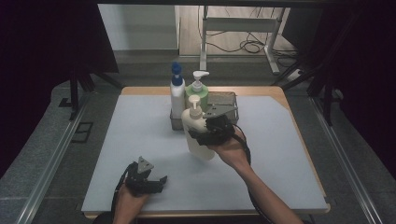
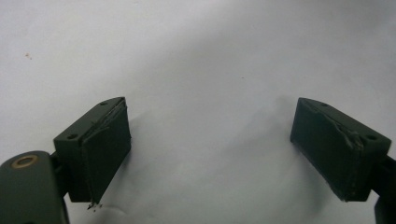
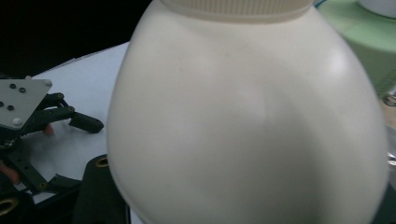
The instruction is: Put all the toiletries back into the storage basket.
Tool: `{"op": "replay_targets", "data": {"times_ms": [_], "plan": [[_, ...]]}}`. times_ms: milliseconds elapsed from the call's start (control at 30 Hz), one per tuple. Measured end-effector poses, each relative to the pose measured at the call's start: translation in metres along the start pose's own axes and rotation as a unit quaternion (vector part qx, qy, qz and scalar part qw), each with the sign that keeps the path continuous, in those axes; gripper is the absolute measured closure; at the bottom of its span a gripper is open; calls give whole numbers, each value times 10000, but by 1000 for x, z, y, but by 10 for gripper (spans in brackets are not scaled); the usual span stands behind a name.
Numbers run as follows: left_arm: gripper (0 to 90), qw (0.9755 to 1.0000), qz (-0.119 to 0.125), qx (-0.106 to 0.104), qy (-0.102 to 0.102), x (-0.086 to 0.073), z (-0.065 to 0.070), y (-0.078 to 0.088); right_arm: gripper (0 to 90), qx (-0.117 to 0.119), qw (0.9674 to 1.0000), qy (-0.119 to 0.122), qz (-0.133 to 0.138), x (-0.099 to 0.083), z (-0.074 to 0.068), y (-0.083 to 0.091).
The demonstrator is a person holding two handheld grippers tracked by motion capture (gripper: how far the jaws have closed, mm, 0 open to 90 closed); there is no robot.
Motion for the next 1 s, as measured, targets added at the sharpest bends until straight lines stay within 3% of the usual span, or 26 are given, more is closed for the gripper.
{"op": "replay_targets", "data": {"times_ms": [433, 1000], "plan": [[119, 10000, 0, -3, 0, 0, 0, 0, 394, -287, 9994, -172, 50, -5, 24, 26], [119, 10000, 0, -3, 0, 0, 0, 0, 396, -657, 9970, -324, 234, 7, 53, 55]]}}
Point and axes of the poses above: each handheld gripper's, and its own axes: y roughly backward along the jaws, x roughly out of its top, z roughly to its right, the point moved 9 cm from there along -y, roughly forward along the jaws, and after that the axes turned 12 degrees about x, right-handed, at the moved point
